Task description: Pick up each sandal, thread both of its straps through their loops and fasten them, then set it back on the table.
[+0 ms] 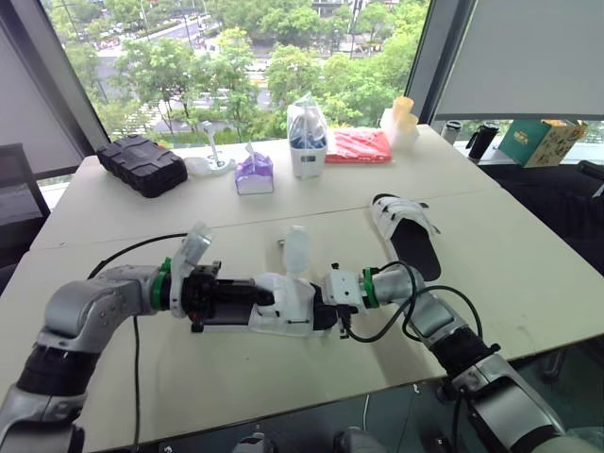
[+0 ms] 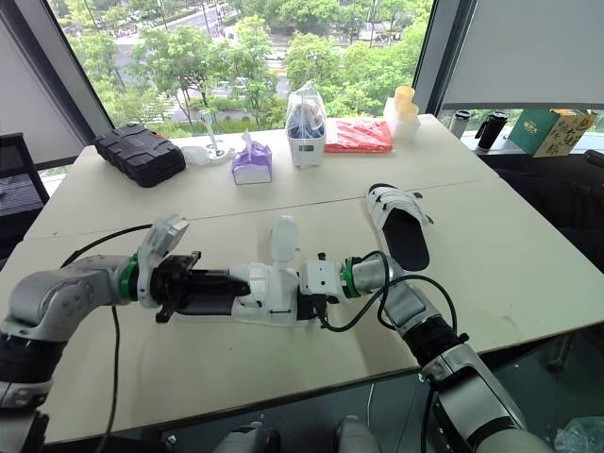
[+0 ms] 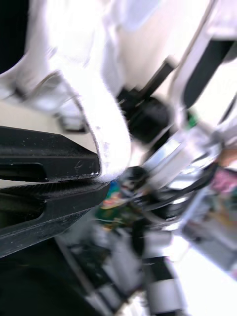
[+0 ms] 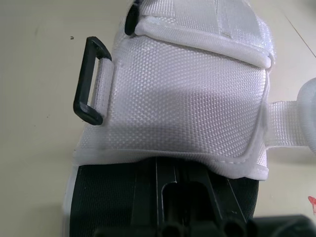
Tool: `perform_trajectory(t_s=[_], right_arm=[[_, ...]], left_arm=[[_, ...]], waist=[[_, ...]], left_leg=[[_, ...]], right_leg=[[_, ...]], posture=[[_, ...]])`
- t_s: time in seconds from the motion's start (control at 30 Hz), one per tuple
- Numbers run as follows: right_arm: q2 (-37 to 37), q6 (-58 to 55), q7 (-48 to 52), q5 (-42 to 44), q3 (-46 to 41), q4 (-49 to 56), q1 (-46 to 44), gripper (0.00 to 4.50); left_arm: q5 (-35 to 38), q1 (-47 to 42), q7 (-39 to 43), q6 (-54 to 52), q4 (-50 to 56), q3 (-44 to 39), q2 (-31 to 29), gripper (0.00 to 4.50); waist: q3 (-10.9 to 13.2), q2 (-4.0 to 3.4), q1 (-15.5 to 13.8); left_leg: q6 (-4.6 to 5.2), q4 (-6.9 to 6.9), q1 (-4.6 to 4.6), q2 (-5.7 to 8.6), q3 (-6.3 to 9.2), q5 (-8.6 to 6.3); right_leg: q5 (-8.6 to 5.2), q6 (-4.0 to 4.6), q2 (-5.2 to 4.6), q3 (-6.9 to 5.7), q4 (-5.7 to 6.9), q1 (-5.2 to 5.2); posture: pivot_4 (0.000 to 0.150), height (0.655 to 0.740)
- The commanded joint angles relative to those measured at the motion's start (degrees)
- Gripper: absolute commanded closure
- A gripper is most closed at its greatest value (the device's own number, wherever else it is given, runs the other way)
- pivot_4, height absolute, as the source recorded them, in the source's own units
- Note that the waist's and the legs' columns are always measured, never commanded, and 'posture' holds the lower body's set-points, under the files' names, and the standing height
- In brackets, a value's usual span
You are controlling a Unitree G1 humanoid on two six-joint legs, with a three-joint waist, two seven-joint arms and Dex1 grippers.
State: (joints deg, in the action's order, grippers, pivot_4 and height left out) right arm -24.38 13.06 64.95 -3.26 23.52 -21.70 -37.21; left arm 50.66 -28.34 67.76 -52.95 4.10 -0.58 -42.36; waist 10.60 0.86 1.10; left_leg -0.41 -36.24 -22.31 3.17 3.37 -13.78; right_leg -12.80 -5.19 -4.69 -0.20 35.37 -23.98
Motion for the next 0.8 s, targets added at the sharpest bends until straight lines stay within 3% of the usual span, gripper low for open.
perform_trajectory(t_s=[0.03, 0.23, 0.27, 0.33, 0.57, 0.8], right_arm=[[-0.2, -0.8, -0.1, -2.5, 1.4, -2.3, 0.6, 4.50], [-0.4, -1.0, -0.4, -2.4, 1.3, -2.0, 0.7, 4.50], [-0.4, -1.0, -0.5, -2.5, 1.3, -1.9, 0.8, 4.50], [-0.5, -1.2, -0.6, -2.4, 1.1, -1.6, 0.9, 4.50], [-0.6, -1.5, -0.9, -2.5, 0.9, -1.3, 1.1, 4.50], [-0.5, -1.5, -1.0, -2.6, 0.9, -1.6, 0.8, 4.50]], left_arm=[[-0.5, -2.6, -2.2, -1.6, -4.5, -1.2, 1.7, 4.44], [-2.6, -5.3, -2.8, -3.2, -9.5, 0.4, 4.7, 4.44], [-2.7, -6.4, -3.6, -3.7, -11.1, 0.2, 5.9, 4.18], [-2.4, -9.0, -5.3, -4.9, -14.7, -0.8, 8.2, 3.49], [-4.1, -14.3, -13.2, -3.8, -22.8, -5.8, 13.5, 0.04], [-10.4, -15.0, -14.9, 1.8, -24.1, -5.1, 12.5, 0.04]], waist=[[0.0, 0.00, 0.0], [0.0, 0.01, -0.1], [0.0, 0.01, -0.2], [0.0, 0.04, -0.2], [0.0, 0.04, -0.1], [0.0, 0.05, -0.1]], left_leg=[[0.00, 0.01, 0.00, 0.00, 0.00, 0.00], [-0.06, 0.01, 0.00, 0.00, 0.01, 0.04], [-0.08, 0.01, 0.00, 0.00, 0.01, 0.04], [-0.09, 0.00, 0.00, 0.00, 0.02, 0.05], [-0.11, 0.02, 0.02, 0.01, 0.02, 0.06], [-0.16, 0.02, 0.02, 0.02, 0.02, 0.08]], right_leg=[[0.00, 0.00, 0.00, 0.00, 0.01, -0.01], [0.00, 0.00, 0.00, 0.01, 0.07, -0.03], [0.00, 0.01, 0.00, 0.01, 0.07, -0.02], [0.00, 0.01, 0.00, 0.01, 0.07, -0.01], [0.01, -0.01, 0.00, 0.01, 0.08, -0.03], [0.03, -0.02, -0.01, 0.02, 0.09, -0.02]], posture=[[0.150, 0.7400], [0.150, 0.7400], [0.150, 0.7400], [0.150, 0.7400], [0.150, 0.7400], [0.150, 0.7400]])
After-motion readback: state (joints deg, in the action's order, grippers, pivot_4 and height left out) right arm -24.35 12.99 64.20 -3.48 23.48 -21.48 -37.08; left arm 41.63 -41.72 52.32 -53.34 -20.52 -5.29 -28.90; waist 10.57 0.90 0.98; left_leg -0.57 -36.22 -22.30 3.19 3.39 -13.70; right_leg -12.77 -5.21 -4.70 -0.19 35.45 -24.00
